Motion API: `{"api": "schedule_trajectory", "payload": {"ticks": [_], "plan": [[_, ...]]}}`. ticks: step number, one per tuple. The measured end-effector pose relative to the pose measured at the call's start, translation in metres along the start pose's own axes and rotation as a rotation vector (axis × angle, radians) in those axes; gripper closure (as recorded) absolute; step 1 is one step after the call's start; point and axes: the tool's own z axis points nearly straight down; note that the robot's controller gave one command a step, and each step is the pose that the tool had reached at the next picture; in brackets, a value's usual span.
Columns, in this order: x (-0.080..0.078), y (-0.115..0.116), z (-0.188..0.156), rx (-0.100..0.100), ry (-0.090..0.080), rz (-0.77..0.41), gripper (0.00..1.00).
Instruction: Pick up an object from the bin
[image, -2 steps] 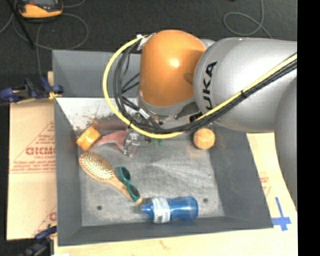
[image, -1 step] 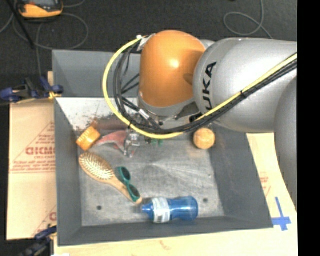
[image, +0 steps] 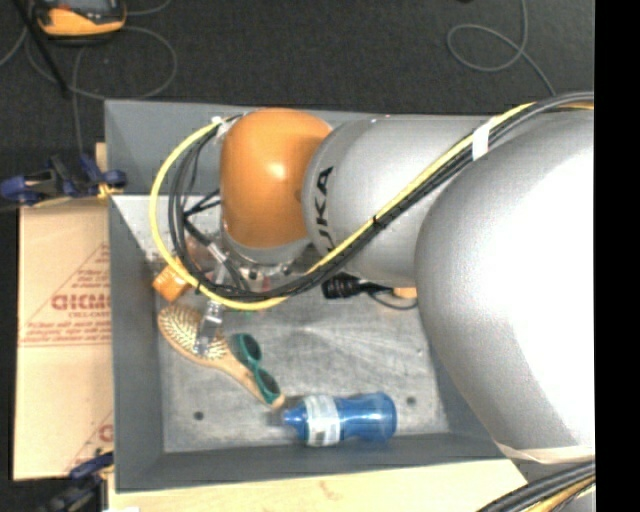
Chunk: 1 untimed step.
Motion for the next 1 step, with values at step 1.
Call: {"api": "schedule_trajectory", "payload": {"ticks": [1], "plan": [[-0.0014, -0.0001, -0.0027, -0.002, -0.004, 0.001, 0.00]]}}
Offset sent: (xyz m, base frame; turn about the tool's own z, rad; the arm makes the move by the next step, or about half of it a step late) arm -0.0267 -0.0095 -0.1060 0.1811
